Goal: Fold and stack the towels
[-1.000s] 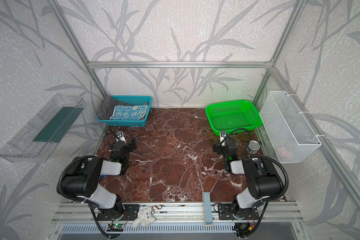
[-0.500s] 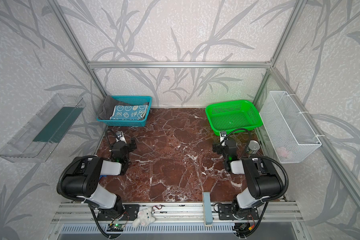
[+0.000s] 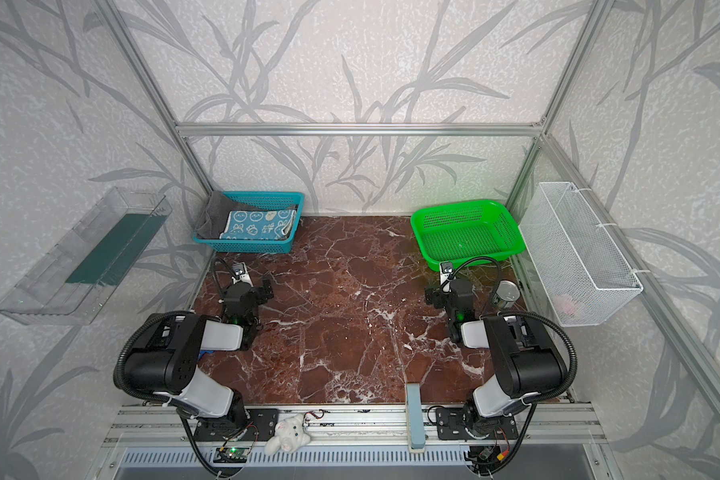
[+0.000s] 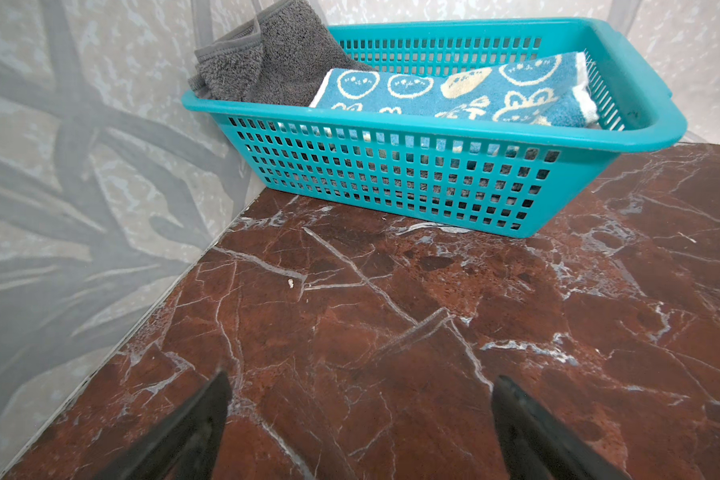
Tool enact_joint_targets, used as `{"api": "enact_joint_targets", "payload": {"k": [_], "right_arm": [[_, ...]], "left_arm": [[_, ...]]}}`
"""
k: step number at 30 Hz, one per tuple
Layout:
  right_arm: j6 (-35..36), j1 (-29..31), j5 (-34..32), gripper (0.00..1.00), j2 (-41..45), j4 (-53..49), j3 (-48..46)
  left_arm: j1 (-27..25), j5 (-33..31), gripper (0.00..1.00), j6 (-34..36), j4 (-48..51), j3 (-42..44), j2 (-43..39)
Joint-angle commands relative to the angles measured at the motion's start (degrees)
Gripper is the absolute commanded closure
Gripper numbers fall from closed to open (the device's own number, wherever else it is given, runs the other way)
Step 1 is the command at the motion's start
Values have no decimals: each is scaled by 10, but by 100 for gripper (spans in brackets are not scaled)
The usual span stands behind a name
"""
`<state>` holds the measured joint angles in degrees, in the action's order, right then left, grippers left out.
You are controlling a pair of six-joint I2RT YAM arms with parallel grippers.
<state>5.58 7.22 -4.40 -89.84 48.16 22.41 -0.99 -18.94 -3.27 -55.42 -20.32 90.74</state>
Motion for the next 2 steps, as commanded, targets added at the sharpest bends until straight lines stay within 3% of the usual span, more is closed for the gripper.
{"api": "enact_joint_targets", "payload": {"k": [1,2], "right_arm": [[-7,-1,2,1,12,6,8],[-7,-1,2,1,12,6,8]], "left_arm": [[2,5,1,-8,-1,-9,-7],[3,6,1,-8,-1,-8,-7]]}}
